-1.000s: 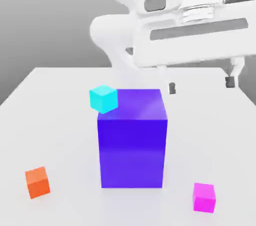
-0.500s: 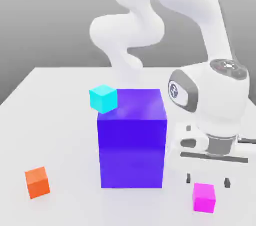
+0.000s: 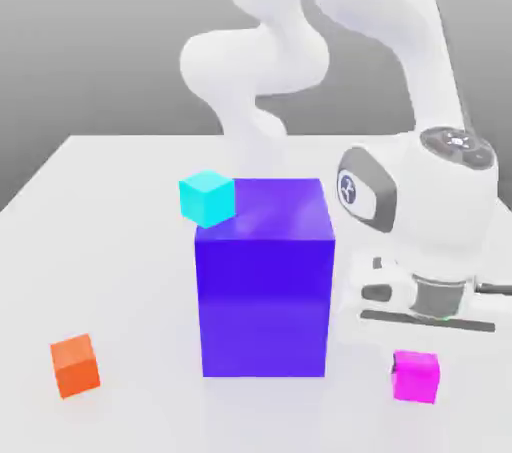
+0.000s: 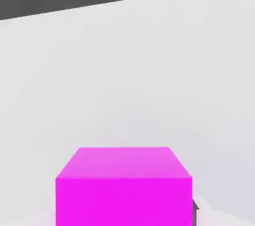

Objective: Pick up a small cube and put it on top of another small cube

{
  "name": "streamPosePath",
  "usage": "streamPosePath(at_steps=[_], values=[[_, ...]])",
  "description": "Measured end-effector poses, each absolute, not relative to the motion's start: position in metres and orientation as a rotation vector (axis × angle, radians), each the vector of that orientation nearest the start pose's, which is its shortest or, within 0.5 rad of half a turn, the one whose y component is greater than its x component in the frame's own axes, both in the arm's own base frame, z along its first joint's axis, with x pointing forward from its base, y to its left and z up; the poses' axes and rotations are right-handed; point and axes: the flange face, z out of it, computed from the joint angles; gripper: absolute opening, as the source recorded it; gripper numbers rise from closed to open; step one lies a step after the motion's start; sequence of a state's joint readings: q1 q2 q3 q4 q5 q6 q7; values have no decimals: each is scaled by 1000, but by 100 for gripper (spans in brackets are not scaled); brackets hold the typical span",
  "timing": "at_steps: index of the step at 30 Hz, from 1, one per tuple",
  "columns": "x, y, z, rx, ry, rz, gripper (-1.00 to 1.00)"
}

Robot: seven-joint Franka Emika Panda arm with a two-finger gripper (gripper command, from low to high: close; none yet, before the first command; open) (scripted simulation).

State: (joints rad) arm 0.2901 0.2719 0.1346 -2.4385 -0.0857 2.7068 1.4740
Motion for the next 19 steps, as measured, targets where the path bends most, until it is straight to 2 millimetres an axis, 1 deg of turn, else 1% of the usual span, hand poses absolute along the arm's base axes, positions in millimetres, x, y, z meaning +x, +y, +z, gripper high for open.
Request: streamPosePath(at_steps=[6, 11, 12, 13, 15, 16, 19], values=[[475, 274, 216, -2688, 1629, 1, -100], [496, 330, 237, -2594, 1770, 2, -100], [499, 339, 237, -2578, 1793, 2, -100], [501, 344, 228, -2569, 1805, 2, -100], [502, 347, 198, -2562, 1814, 1, -100], [502, 348, 186, -2562, 1815, 1, 100], [502, 348, 186, -2562, 1815, 1, 100]])
